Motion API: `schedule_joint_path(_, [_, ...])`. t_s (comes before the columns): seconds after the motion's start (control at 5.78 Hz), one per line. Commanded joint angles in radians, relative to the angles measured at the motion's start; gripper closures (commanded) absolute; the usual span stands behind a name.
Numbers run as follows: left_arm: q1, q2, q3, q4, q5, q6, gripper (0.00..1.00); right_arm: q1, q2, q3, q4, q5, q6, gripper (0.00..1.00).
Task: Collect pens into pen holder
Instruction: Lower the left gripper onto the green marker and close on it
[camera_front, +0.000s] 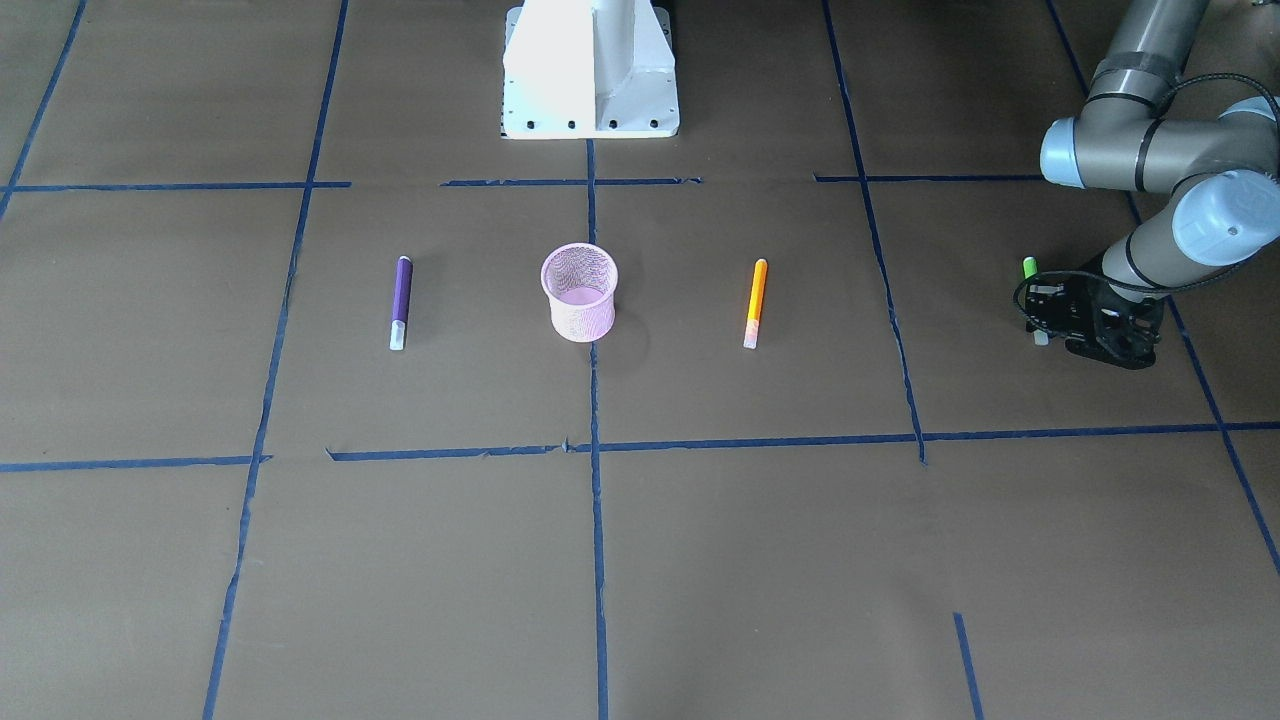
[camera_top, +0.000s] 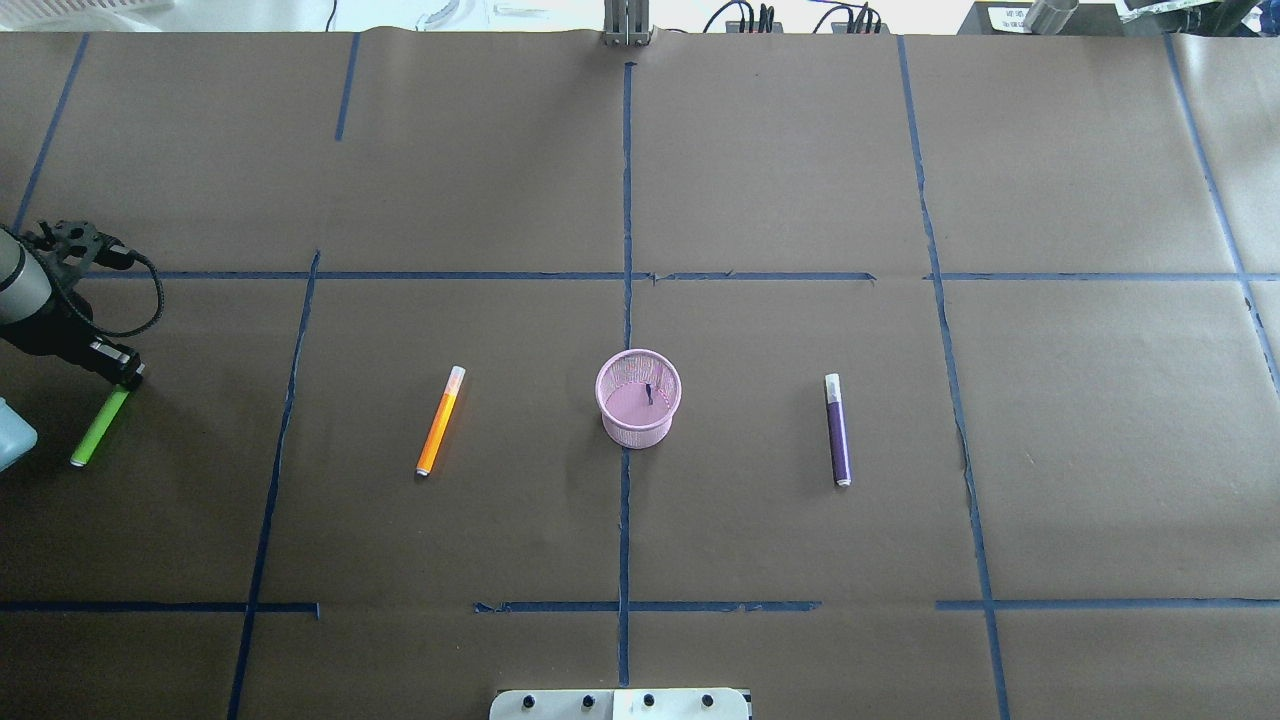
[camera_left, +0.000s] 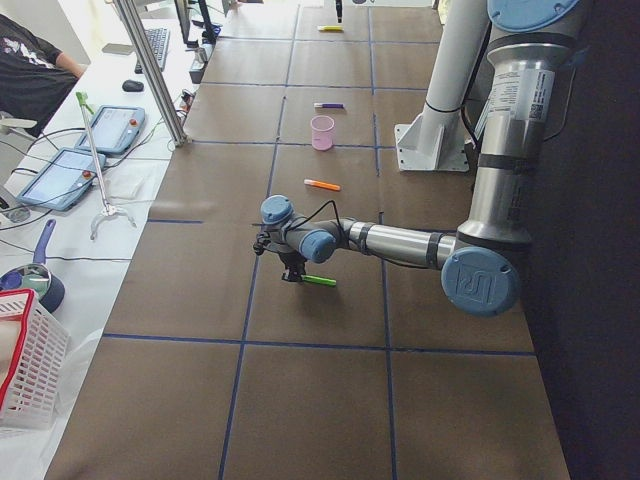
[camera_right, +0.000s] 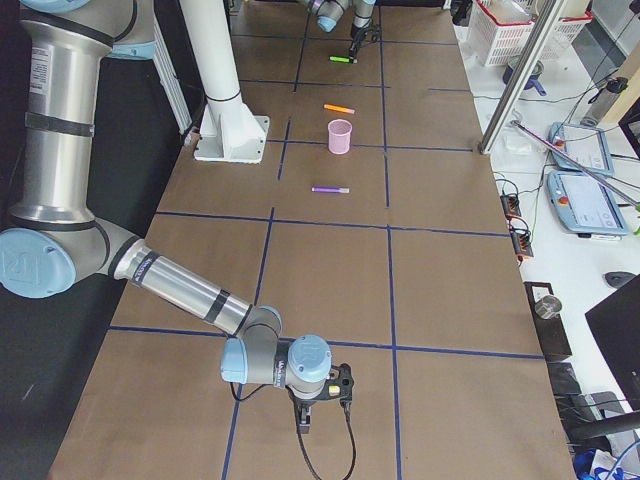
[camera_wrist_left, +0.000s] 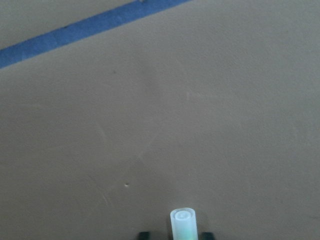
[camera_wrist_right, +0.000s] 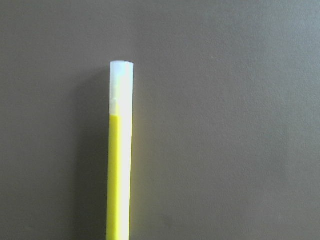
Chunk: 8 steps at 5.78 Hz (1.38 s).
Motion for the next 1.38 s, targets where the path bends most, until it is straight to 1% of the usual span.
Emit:
schedule_joint_path(0.0, [0.000,-0.004,-0.004,0.001,-0.001,0.000,0.91,-0.001,0.000,0.000,0.000,0.001,0.000,0.00])
schedule_joint_path(0.35, [0.000,-0.007,-0.010,0.003,-0.004,0.000,0.97,-0.001,0.000,-0.002,0.000,-0.001,0.000,0.00])
schedule_joint_path(0.86, [-0.012,-0.049,-0.035,0.006,0.000,0.013,0.98,-0.014,0.005,-0.005,-0.003,0.008,0.003,0.00])
schedule_joint_path(1.04, [-0.014,-0.052,-0.039,0.004,0.000,0.013,0.98,-0.020,0.023,-0.005,-0.003,0.016,0.005,0.00])
schedule_joint_path(1.21, [-0.014,-0.052,-0.047,0.004,0.000,0.013,0.98,-0.055,0.043,-0.009,-0.001,0.010,0.064,0.00])
